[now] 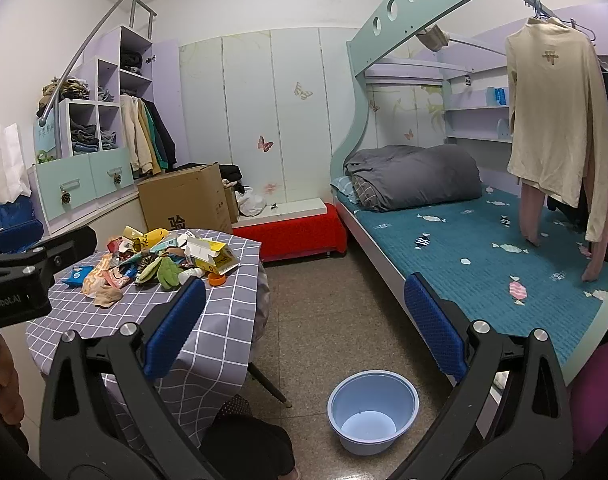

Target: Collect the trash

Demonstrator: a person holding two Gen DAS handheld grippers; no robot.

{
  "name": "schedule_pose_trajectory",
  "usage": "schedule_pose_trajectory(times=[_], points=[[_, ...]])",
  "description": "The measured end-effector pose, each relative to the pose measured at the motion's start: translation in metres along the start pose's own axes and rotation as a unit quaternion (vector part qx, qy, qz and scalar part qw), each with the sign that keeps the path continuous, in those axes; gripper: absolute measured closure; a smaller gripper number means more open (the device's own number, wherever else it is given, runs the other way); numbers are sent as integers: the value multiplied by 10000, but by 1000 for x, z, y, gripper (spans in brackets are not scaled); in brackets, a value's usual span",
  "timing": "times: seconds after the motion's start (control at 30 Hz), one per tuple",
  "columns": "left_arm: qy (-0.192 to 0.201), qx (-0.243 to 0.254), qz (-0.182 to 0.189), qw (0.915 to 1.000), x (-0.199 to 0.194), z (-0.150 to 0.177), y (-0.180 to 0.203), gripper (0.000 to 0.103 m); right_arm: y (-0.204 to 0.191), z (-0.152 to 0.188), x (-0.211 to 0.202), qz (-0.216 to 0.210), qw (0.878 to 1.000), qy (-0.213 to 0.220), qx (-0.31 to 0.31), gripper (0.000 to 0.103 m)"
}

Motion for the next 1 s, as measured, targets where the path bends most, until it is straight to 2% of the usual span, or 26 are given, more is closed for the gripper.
schedule_pose_trajectory(times=[0.6,1.0], points=[[-31,-14,-16,10000,0,4,0,4,0,6,7,-112,9998,-127,82,6],[-171,-51,-67,9998,10,11,-11,4,-16,11,19,-161,9992,-331,-122,6]])
Point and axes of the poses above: each gripper's, at about its wrist camera, not at the fingertips, and x roughly the way its jaws point, y to its right, z to its underside, the point moved 5 cm from there along x, roughly the way its jaws point, and after that the axes turned 6 degrees about -z, right-handed, at the moved point
